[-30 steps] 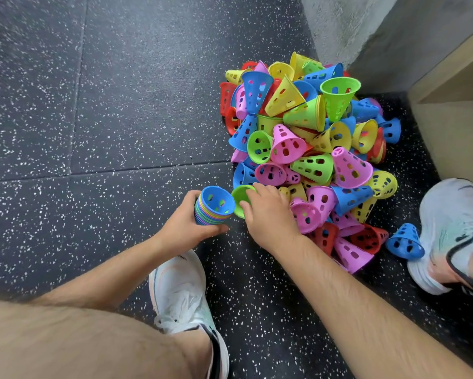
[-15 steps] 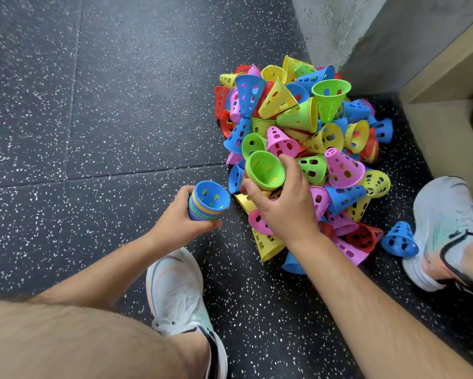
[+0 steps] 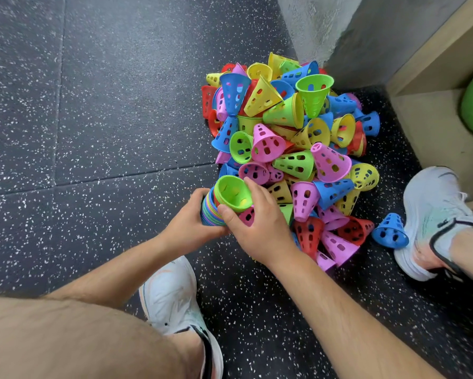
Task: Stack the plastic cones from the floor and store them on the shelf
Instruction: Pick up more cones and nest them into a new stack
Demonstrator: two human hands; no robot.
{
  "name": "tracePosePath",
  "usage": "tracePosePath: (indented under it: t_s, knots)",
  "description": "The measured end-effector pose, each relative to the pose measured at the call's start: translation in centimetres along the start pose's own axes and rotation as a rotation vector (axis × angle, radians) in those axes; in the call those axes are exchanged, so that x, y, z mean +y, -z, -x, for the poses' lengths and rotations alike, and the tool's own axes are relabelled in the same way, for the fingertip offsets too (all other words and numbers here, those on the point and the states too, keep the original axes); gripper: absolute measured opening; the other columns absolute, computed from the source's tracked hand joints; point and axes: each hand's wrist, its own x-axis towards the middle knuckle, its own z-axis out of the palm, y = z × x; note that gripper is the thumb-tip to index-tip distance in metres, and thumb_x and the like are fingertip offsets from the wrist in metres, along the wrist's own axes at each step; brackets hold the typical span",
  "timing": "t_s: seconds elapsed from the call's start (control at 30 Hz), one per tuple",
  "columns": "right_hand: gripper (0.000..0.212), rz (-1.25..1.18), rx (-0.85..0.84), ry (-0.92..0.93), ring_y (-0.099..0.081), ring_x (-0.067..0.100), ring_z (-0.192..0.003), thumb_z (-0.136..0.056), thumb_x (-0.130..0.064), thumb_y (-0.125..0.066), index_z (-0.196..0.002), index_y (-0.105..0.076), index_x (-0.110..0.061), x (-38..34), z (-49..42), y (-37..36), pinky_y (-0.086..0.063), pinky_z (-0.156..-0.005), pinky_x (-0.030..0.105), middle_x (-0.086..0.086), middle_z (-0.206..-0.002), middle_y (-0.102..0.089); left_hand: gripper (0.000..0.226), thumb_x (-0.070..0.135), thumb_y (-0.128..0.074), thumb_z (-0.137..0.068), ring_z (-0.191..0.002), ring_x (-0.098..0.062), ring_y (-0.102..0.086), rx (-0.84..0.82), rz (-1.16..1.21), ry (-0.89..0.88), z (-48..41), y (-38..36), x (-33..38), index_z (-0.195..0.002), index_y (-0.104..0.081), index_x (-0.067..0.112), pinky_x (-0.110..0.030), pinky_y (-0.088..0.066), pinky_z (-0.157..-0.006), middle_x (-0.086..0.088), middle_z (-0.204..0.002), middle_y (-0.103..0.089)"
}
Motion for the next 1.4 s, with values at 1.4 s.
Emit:
tracePosePath:
  t_s: [1.4]
  knots:
    - [0.069, 0.093, -0.024, -0.022, -0.047, 0.014, -0.114, -0.081, -0.071, -0.053, -0.133, -0.058, -0.025, 1.3, 0.3, -0.7, -0.041, -0.103, 0.035, -0.011, -0.124, -0.062, 0.082, 0.030, -0.088, -0.069, -0.115, -0.012, -0.064, -0.096, -0.064, -0.004, -0.4, -0.5, -3.2, -0.136, -0.041, 0.026, -0.043, -0.051, -0.105, 0.007, -0.126, -0.062]
